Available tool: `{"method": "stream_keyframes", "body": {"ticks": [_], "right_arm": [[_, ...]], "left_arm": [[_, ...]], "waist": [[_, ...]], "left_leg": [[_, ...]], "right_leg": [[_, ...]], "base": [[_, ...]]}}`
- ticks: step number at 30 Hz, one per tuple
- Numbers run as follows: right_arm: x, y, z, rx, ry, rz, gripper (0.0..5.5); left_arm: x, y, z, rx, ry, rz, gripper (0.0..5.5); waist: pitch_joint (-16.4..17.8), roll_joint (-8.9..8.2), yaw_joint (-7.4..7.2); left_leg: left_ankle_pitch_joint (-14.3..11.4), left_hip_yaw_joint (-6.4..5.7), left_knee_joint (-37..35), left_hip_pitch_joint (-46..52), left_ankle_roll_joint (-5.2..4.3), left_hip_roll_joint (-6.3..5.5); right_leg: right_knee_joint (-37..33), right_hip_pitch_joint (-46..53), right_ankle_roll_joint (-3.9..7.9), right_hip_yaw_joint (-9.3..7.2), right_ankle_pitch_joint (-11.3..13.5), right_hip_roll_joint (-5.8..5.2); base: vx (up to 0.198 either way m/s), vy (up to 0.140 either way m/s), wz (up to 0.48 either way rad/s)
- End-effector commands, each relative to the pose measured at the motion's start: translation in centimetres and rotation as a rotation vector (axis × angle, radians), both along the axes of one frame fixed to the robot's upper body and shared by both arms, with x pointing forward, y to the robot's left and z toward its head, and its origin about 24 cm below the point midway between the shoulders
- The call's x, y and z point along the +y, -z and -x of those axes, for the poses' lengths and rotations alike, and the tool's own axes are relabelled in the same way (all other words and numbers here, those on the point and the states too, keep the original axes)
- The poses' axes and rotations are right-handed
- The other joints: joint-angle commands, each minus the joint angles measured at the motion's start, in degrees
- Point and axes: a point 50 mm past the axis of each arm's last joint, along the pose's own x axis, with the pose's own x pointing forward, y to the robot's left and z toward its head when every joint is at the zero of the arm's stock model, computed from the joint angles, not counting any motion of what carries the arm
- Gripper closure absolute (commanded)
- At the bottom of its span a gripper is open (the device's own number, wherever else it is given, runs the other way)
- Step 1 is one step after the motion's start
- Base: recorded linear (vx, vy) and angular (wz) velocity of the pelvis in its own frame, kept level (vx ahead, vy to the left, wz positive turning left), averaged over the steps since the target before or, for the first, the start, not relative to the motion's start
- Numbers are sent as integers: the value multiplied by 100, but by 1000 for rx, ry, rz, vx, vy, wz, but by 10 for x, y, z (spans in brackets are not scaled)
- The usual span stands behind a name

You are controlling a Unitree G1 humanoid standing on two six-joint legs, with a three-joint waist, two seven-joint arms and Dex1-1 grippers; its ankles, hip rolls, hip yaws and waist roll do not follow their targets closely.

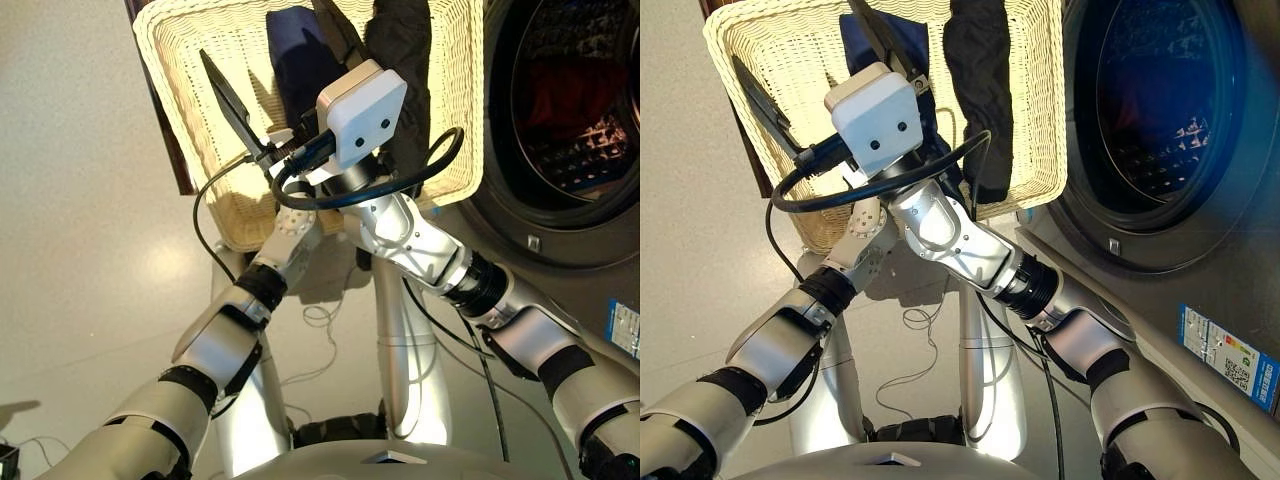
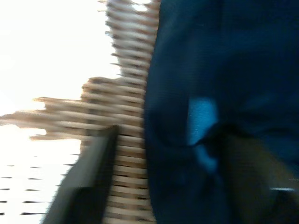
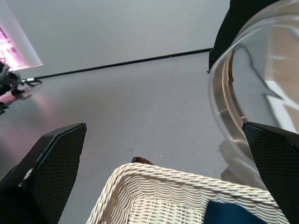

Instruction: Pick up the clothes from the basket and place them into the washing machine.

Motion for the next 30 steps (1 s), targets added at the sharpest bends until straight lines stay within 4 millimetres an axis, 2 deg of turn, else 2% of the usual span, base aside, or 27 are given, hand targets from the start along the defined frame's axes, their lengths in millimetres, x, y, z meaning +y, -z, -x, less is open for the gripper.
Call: {"method": "stream_keyframes", "body": {"ticks": [1,9,15,18,22,26,30], "right_arm": [[10,-22,33,-106,-155,-84,0],[-1,-16,22,-82,-87,-61,0],[-19,-11,12,-75,6,-68,0],[-34,-4,-2,-22,85,-96,0],[-66,-1,-15,-40,260,-117,0],[-101,8,-26,23,383,-185,0],[-121,14,-28,102,356,-220,0]], "left_arm": [[-8,20,-8,156,36,-40,550],[-15,3,-3,53,90,-71,550],[-14,-11,2,-35,97,-57,550],[-7,-16,6,-79,73,-53,550],[5,-29,17,-199,35,-80,550],[12,-40,35,-316,38,-114,550],[16,-54,51,-447,63,-251,550]], "waist": [[-34,-80,-192],[-34,4,-141],[-34,49,-117],[-34,58,-100],[-34,66,-79],[-34,78,-43],[-34,111,9]], "left_leg": [[-465,37,485,-30,48,-8],[-415,35,384,-24,45,-32],[-354,36,239,61,40,-46],[-322,38,144,139,35,-44],[-285,29,-7,282,16,-38],[-255,1,-135,416,6,-53],[-188,-6,-362,562,-29,-56]], "right_leg": [[-83,-163,230,37,68,-75],[-166,-148,228,34,110,-97],[-280,-67,220,42,154,-125],[-360,12,219,36,177,-135],[-513,167,213,18,203,-144],[-580,302,222,-13,186,-170],[-778,468,224,-29,231,-221]], "base": [[0,0,0],[0,0,0],[0,0,0],[0,0,0],[0,0,0],[0,0,0],[0,0,0]]}}
